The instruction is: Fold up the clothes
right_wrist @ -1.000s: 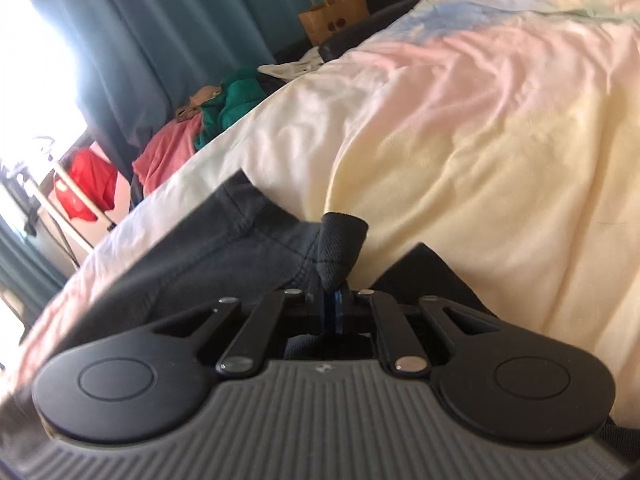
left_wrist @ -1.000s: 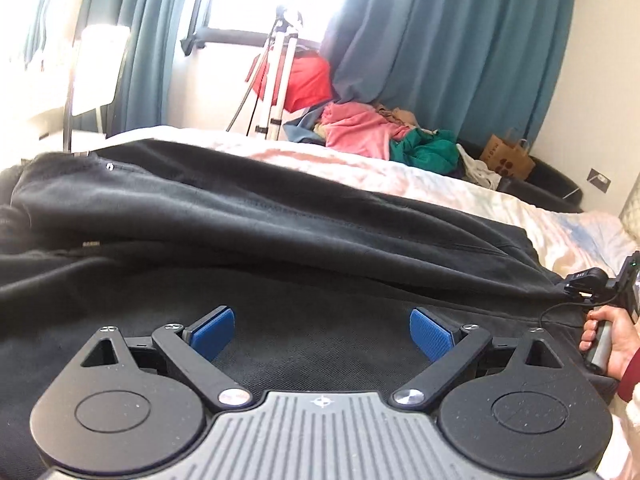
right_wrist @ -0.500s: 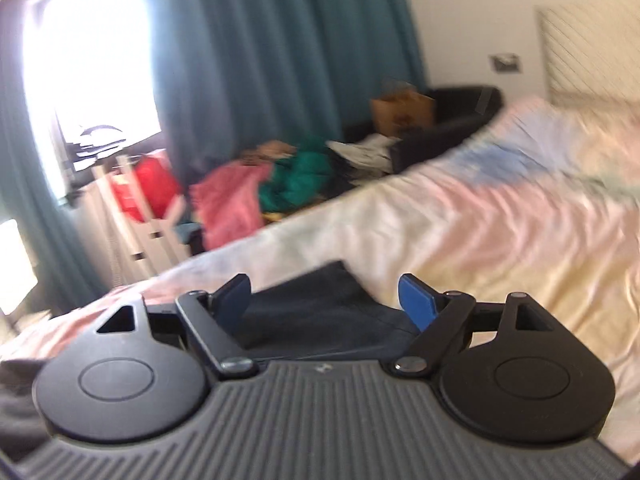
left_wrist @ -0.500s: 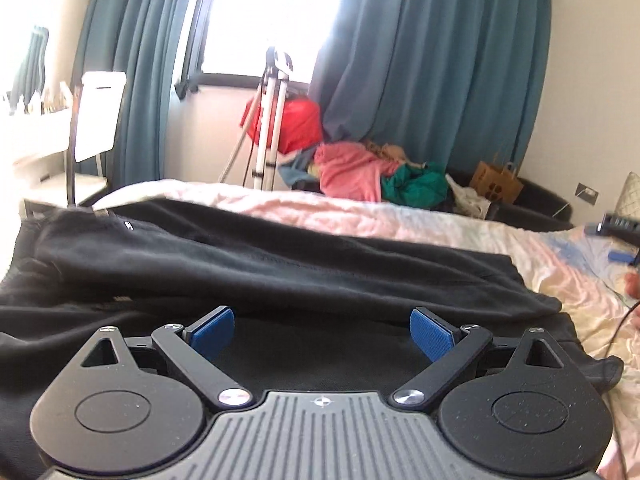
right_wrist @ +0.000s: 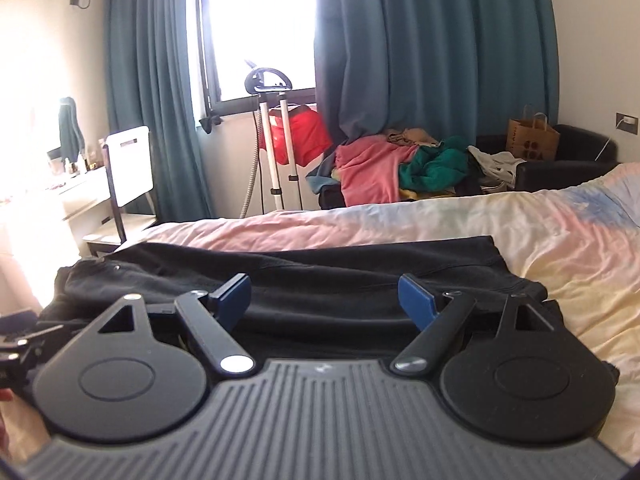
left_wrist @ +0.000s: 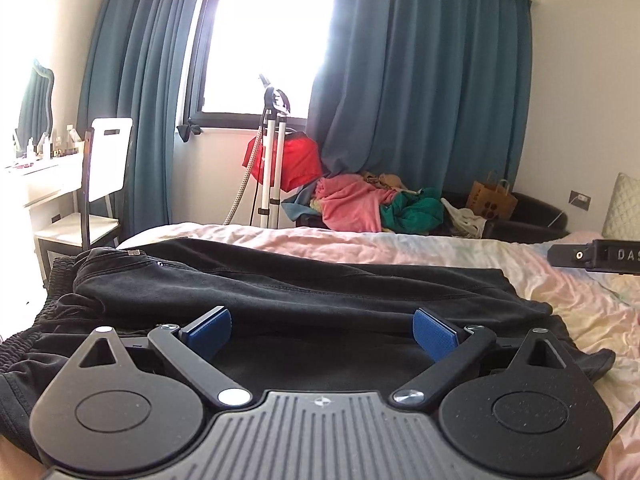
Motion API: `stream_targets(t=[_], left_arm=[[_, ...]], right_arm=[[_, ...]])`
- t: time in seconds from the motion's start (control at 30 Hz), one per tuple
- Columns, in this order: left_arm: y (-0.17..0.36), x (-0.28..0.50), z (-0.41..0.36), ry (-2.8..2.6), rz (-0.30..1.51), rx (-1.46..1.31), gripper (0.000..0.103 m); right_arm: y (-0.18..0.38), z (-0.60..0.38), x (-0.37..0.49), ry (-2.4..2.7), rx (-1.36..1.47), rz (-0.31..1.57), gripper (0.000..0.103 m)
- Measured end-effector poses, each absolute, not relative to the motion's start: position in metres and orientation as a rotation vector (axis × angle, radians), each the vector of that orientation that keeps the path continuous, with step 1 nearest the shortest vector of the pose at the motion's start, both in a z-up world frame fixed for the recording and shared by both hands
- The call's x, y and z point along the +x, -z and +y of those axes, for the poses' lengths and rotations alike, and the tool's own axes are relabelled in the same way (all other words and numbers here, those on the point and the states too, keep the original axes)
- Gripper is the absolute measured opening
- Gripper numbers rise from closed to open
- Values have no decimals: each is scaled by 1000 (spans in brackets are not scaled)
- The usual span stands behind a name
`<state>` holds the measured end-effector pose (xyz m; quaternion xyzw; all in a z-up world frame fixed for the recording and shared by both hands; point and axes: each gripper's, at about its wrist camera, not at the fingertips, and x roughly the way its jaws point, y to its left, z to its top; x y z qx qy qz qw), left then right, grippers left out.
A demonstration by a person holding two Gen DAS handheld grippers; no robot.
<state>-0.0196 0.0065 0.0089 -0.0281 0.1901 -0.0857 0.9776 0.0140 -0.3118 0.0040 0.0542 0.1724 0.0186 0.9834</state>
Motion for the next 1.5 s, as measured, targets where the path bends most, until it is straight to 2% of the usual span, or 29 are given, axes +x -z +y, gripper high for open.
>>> stream_targets(t=[0.4,0.97,1.37,1.5], left_arm=[[4,-18,0,179,410,-39,99],[35,7,19,86,541,-90,99],[36,18,61,-79,601,-215,99],[34,14,86,-138,616,-331,99]], right_arm=[[41,-291,-16,-33,94,327,82],[49,-290,-12,-44,109,325,82],[45,-299,-24,1,137,288,82],[44,-301,-26,19,142,273,82]])
